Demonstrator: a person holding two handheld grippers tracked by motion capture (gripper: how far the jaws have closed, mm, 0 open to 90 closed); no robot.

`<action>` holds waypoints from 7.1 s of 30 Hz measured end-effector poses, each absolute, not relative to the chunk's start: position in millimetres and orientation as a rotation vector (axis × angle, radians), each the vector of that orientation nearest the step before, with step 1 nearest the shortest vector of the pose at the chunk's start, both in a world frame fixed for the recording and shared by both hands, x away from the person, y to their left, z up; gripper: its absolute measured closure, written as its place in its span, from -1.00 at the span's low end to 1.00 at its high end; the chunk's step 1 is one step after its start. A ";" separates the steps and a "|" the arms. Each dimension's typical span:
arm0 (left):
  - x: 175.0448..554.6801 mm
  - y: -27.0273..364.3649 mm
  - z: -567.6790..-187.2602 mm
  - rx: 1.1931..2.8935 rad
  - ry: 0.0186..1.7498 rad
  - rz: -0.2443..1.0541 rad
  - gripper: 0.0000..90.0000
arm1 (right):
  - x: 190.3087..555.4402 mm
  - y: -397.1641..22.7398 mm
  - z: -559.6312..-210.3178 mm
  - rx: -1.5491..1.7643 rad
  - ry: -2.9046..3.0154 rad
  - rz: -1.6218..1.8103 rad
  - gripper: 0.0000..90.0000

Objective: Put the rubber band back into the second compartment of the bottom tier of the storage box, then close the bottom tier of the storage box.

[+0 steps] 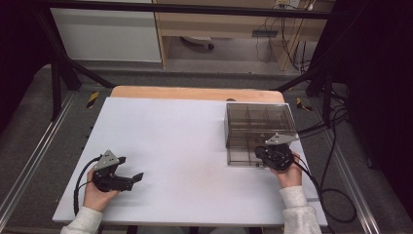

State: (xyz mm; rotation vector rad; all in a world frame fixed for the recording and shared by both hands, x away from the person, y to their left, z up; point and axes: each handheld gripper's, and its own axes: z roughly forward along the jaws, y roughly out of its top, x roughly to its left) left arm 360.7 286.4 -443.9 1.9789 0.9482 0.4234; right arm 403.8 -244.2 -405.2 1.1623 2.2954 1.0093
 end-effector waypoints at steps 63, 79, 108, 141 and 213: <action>360.9 285.7 -444.4 1.986 0.948 0.423 -0.92 | 418.8 -245.8 -432.3 1.240 2.293 0.987 0.74; 360.8 285.5 -444.3 1.986 0.948 0.424 -0.92 | 404.0 -247.6 -414.8 1.204 2.271 1.073 0.21; 360.8 285.6 -444.6 1.985 0.949 0.422 -0.92 | 384.1 -248.2 -411.0 1.188 2.209 1.100 -0.93; 361.2 286.2 -445.0 1.985 0.950 0.420 -0.92 | 369.1 -267.5 -422.6 1.248 2.199 1.125 -0.98; 361.0 286.3 -444.8 1.984 0.950 0.419 -0.92 | 363.7 -280.4 -430.9 1.262 2.274 1.079 0.77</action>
